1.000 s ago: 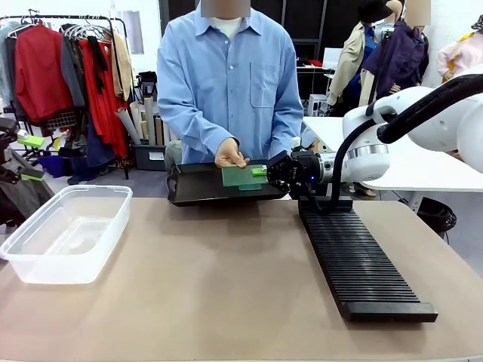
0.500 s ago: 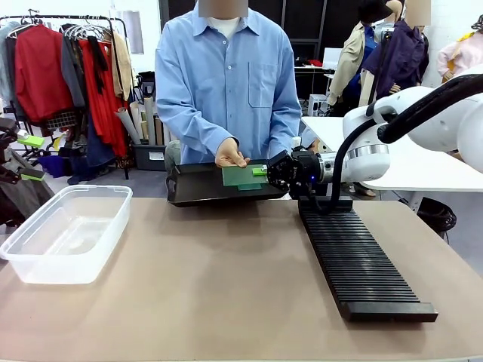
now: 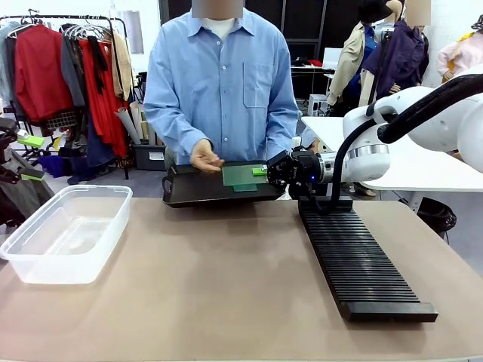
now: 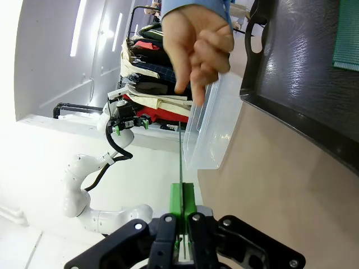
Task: Sort PCBs into racks and boxes based on the side picked up.
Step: If the short side of the Blank PCB is picked up, insert it into the PCB Rack ; if the long side is picked up, place it in the Organizing box.
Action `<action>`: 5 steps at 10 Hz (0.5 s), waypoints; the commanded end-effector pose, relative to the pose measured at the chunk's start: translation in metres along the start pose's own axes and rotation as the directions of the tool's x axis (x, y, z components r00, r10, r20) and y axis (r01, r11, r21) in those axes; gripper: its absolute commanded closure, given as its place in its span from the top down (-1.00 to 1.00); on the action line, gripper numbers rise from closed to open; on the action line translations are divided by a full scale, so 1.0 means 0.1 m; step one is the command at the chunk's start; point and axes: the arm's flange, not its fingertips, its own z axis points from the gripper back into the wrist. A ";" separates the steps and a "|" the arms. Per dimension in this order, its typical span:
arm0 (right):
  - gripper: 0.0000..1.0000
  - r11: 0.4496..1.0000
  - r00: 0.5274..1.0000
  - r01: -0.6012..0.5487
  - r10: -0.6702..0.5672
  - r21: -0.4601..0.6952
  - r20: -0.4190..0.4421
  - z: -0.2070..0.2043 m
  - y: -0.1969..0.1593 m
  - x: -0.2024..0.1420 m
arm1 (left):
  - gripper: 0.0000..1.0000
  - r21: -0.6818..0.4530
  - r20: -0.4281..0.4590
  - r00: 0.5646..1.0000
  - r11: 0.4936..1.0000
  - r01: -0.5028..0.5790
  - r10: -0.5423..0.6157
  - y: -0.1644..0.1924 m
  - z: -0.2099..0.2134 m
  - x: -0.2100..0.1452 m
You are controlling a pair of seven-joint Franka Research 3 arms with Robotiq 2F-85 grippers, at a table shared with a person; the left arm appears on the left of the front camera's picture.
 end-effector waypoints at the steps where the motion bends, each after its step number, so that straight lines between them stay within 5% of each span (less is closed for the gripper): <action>1: -1.00 1.000 1.000 -0.017 0.017 0.019 0.005 -0.01 0.01 0.00 | 1.00 0.002 -0.006 1.000 1.000 0.002 -0.002 -0.01 0.01 -0.01; 5: -1.00 1.000 1.000 -0.017 0.017 0.019 0.005 -0.01 0.01 0.00 | 1.00 0.002 -0.006 1.000 1.000 0.002 -0.002 -0.01 0.01 -0.01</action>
